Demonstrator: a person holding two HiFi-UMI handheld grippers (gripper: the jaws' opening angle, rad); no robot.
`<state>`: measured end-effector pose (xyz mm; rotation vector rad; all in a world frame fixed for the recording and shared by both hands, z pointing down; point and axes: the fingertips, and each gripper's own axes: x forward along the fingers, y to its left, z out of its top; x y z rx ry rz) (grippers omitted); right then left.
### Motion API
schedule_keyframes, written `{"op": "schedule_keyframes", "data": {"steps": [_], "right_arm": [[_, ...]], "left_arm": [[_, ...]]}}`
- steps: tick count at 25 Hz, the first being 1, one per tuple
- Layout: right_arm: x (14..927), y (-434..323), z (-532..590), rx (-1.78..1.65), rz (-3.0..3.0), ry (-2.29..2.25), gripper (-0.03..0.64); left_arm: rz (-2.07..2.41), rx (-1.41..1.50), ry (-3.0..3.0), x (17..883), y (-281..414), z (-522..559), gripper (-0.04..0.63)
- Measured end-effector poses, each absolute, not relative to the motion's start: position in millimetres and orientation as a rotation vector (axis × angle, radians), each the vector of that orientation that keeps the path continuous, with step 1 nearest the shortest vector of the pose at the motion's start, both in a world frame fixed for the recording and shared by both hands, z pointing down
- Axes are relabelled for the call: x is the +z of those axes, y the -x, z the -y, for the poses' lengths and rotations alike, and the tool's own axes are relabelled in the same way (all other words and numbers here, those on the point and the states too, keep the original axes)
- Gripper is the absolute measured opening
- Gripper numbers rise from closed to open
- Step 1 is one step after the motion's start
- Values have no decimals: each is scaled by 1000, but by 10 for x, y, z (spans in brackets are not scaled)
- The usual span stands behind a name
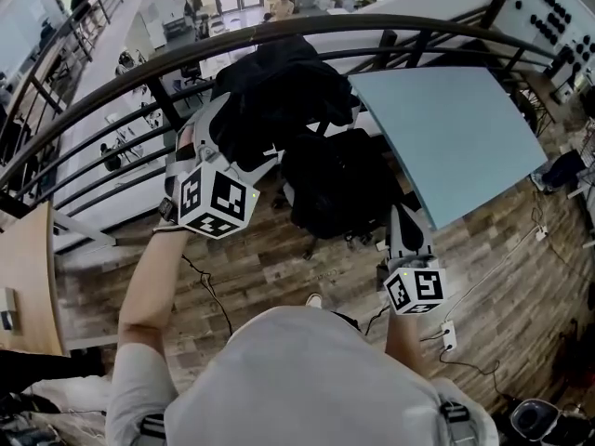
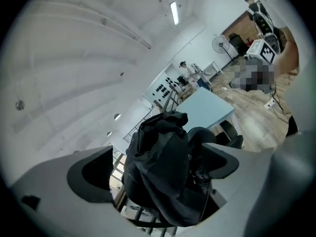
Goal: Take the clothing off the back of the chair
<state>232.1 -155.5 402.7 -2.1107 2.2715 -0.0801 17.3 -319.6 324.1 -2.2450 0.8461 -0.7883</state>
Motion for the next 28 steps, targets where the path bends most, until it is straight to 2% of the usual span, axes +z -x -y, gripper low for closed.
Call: {"op": "schedule_keyframes", "data": {"steps": [7, 12, 15, 28], "right_arm": [[4087, -2387, 1563, -128, -2246, 2120, 20], [4109, -2460, 1557, -148, -2227, 2146, 20], [4126, -2506, 1583, -164, -2225, 2155, 20], [4144, -2566, 1703, -191, -2230, 2183, 20]], "left_arm": [[-676, -1017, 1954, 3610, -455, 3437, 557], [-674, -1107, 1859, 3619, -416, 3752, 563], [-586, -1210, 1824, 3655, -358, 3997, 589], [-213, -1543, 1713, 3865, -241, 4513, 591]]}}
